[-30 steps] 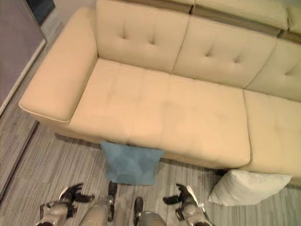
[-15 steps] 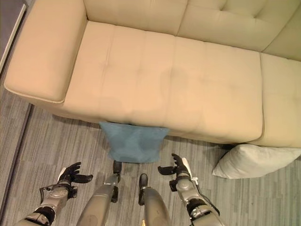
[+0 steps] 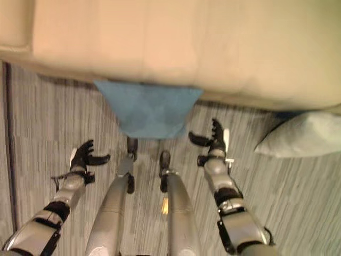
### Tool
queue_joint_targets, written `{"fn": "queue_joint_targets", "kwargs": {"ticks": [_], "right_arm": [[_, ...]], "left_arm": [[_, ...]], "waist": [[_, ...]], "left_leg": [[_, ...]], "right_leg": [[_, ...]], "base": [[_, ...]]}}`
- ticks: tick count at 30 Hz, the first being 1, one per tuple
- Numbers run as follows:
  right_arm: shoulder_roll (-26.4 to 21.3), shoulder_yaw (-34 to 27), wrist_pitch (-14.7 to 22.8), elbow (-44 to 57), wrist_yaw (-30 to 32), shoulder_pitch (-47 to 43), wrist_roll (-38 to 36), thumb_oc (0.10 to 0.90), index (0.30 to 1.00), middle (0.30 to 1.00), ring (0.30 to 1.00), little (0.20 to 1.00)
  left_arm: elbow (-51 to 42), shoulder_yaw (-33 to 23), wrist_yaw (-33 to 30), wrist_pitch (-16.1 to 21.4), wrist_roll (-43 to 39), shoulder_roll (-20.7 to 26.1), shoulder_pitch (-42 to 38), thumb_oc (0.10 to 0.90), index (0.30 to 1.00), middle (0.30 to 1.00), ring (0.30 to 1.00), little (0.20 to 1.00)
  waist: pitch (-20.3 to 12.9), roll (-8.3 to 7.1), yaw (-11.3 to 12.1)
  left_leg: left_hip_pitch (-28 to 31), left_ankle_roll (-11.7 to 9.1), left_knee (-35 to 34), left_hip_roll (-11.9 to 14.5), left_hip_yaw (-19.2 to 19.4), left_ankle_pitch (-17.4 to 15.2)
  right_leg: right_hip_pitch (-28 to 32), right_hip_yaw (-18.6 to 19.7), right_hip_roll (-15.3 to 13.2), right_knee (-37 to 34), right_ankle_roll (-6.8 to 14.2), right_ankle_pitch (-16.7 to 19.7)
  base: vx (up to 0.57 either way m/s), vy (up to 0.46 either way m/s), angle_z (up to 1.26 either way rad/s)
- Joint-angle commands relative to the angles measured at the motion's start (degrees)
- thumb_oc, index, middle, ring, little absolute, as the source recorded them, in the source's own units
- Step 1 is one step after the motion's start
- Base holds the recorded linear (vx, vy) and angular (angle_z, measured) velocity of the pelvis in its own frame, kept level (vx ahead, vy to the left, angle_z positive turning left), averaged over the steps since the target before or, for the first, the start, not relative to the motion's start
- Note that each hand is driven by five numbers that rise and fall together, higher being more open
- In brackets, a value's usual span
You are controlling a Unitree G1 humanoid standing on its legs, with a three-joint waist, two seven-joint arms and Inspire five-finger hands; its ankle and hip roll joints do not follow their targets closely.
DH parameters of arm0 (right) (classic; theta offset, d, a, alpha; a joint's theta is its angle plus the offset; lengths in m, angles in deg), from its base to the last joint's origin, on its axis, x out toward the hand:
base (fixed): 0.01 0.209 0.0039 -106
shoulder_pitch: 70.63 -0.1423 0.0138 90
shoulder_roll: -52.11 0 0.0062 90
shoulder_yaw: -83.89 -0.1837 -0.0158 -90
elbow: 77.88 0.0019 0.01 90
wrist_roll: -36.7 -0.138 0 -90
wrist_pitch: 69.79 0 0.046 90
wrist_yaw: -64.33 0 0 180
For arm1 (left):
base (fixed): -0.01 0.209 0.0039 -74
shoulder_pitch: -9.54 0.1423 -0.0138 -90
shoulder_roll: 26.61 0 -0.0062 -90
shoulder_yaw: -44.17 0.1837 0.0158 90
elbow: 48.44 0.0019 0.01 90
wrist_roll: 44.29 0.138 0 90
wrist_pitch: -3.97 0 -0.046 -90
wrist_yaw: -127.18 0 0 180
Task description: Pick up all the scattered cushions and arrange them neatly on the sofa.
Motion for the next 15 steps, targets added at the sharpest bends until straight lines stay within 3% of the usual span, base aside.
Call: {"fn": "queue_joint_targets", "kwargs": {"ticks": [1, 15], "right_arm": [[-1.7, 1.2, 4.8, 4.3, 4.6, 4.7, -1.0, 0.8, 0.9, 0.9, 0.9, 0.9], [-3.6, 8.2, 5.6, 4.0, 4.8, -14.4, -3.0, 0.8, 0.9, 0.9, 0.9, 0.9]], "left_arm": [[-1.6, -0.2, -3.9, 4.2, -1.2, 2.1, 2.4, 0.8, 0.9, 0.9, 0.9, 0.9], [-6.4, 4.9, -5.9, 6.0, -1.5, 7.6, -15.0, 0.8, 0.9, 0.9, 0.9, 0.9]], "waist": [[-6.8, -0.91, -1.1], [-6.0, -0.79, -0.9]], "left_leg": [[-1.9, 0.8, 7.3, -1.0, 0.4, -9.9], [-17.8, 0.4, 9.2, -1.7, 0.2, -8.2]], "right_leg": [[0.6, 2.3, -3.9, -17.8, 9.6, 10.6], [-15.1, 2.1, -4.7, -12.6, 10.7, 10.2]], "base": [[-0.04, 0.023, 0.02], [0.0, -0.004, 0.02]]}}
